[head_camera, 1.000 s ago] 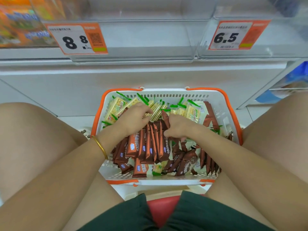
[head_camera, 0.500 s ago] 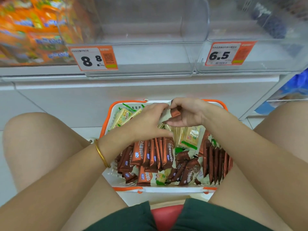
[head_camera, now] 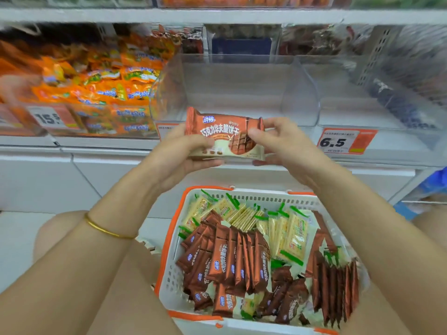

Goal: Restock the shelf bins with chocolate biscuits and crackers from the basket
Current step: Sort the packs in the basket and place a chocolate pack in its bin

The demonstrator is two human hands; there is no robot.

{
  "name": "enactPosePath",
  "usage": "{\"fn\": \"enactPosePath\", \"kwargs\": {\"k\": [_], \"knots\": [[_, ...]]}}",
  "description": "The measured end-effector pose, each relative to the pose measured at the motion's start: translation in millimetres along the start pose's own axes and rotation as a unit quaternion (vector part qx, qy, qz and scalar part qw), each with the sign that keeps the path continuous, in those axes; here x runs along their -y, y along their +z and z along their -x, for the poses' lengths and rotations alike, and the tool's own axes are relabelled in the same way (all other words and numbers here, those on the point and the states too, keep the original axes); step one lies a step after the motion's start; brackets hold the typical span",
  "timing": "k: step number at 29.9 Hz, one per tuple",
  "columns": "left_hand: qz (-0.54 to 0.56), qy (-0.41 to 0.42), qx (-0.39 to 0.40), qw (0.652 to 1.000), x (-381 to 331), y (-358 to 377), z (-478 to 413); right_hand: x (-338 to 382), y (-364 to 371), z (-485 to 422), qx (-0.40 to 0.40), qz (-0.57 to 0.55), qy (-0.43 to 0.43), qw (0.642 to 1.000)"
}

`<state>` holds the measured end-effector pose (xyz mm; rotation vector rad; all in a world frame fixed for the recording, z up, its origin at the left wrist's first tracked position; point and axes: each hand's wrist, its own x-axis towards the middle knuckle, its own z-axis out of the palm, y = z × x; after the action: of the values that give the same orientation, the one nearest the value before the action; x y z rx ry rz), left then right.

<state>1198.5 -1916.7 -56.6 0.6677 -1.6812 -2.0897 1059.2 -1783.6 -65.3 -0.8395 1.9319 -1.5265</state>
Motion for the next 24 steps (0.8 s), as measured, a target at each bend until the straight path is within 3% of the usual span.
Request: {"fn": "enactPosePath", "kwargs": {"k": [3,6,9,11,13,15,20,24], "knots": [[0.055,0.024,-0.030,0.998,-21,-3,-11,27,5,-18,0.031,-0.085,-0.024,0.996],[0.021,0.053,-0.072,0.996,-41,-6,-30,47,6,-48,0.065,-0.115,0.009,0.991],[-0.108,0.116,-0.165,0.973,-50,-15,-57,57,6,-90,0.058,-0.113,0.074,0.989],[-0.268,0.206,-0.220,0.915,-49,-27,-73,54,5,-120,0.029,-0.117,0.103,0.987],[-0.419,0.256,-0.210,0.846,-44,-39,-89,47,7,-150,-0.006,-0.088,0.120,0.989],[-0.526,0.248,-0.157,0.798,-37,-49,-103,37,14,-182,-0.038,-0.031,0.131,0.990],[-0.644,0.222,-0.091,0.727,-26,-55,-115,13,45,-255,-0.098,0.092,0.085,0.987],[-0.670,0.216,-0.061,0.708,-21,-55,-118,3,61,-288,-0.097,0.204,-0.003,0.974]]}}
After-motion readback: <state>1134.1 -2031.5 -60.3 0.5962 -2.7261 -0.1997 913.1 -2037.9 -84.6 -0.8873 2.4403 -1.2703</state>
